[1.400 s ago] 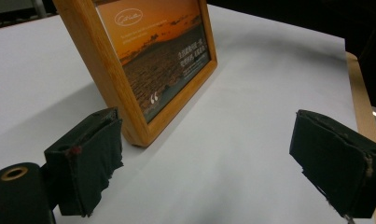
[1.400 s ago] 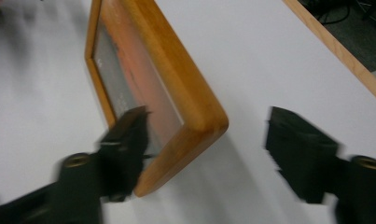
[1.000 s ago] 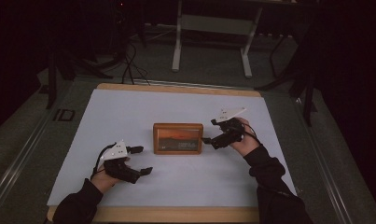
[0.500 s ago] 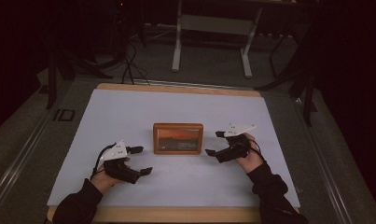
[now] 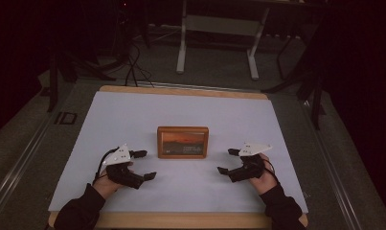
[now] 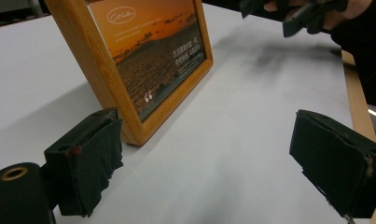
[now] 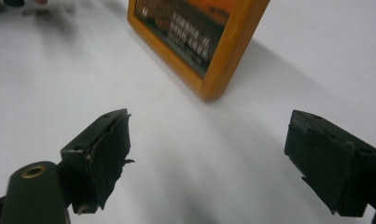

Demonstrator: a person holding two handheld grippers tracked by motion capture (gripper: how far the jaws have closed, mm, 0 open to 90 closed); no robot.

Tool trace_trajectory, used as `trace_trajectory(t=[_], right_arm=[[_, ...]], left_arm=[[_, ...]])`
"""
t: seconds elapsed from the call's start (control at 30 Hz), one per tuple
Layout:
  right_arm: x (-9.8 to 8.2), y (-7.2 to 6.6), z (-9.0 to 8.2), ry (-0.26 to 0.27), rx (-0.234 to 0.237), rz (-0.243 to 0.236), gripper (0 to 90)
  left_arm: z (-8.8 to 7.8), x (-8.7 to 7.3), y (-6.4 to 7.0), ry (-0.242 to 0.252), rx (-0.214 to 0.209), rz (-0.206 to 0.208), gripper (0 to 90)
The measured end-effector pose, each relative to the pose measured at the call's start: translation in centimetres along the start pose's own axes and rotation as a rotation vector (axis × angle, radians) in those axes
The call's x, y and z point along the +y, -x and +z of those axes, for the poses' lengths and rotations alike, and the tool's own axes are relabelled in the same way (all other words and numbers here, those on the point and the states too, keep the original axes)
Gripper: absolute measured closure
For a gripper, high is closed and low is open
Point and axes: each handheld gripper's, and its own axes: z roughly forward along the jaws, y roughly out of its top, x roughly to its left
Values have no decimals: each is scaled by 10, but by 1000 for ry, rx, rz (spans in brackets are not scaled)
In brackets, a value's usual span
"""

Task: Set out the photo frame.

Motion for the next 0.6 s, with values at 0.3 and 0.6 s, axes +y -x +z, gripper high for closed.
trace_trajectory(t=[0.3,0.6], right_arm=[[-19,-10,-12,15,-5,37,140],[-36,-21,-24,18,-11,50,139]], left_arm=[[0,-1,0,-9,0,8,96],[0,-1,1,-5,0,11,96]])
